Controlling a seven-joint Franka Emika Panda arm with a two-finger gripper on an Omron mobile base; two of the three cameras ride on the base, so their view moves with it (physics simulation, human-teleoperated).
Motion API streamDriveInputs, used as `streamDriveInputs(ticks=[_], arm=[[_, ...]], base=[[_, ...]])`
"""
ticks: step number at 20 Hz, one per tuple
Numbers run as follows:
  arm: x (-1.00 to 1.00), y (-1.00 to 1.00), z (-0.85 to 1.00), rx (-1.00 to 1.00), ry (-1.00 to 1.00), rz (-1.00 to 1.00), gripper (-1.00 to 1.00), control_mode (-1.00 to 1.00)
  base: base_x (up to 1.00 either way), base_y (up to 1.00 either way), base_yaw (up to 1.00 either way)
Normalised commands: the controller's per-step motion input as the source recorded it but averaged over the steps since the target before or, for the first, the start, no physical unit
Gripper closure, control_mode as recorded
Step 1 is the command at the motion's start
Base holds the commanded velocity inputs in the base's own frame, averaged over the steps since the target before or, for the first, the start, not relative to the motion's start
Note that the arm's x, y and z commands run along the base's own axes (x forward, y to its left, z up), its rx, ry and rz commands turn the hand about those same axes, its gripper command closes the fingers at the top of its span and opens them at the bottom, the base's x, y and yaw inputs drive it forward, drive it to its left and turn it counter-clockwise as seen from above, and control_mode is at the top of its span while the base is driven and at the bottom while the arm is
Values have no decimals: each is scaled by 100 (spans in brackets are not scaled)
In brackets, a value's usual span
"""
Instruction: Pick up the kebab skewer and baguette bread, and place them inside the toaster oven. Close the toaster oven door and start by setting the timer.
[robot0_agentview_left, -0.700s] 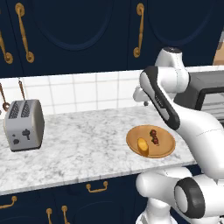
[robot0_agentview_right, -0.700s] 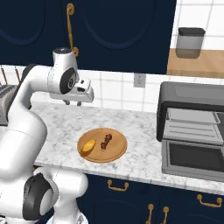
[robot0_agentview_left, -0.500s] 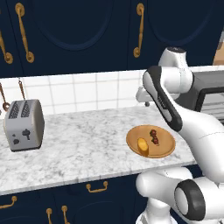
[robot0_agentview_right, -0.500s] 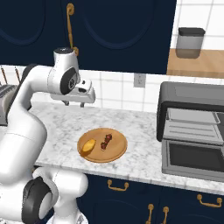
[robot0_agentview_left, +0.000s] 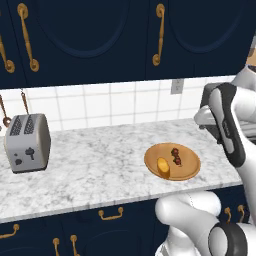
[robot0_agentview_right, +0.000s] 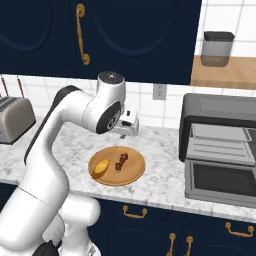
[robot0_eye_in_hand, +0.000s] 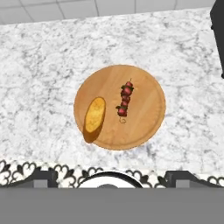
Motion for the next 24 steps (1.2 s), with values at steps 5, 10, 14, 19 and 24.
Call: streamDriveInputs(ticks=[5, 10, 14, 19, 24], arm=[[-36, -100, -43, 1, -16, 0, -100, -100], [0, -99, -18, 0, -14, 0, -100, -100], [4, -91, -18, 0, -10, 0, -100, -100], [12, -99, -2, 0, -2, -3, -100, -100], [32, -99, 0, 0, -9, -4, -100, -100]], base=[[0, 0, 0], [0, 0, 0], [0, 0, 0], [0, 0, 0], [0, 0, 0]])
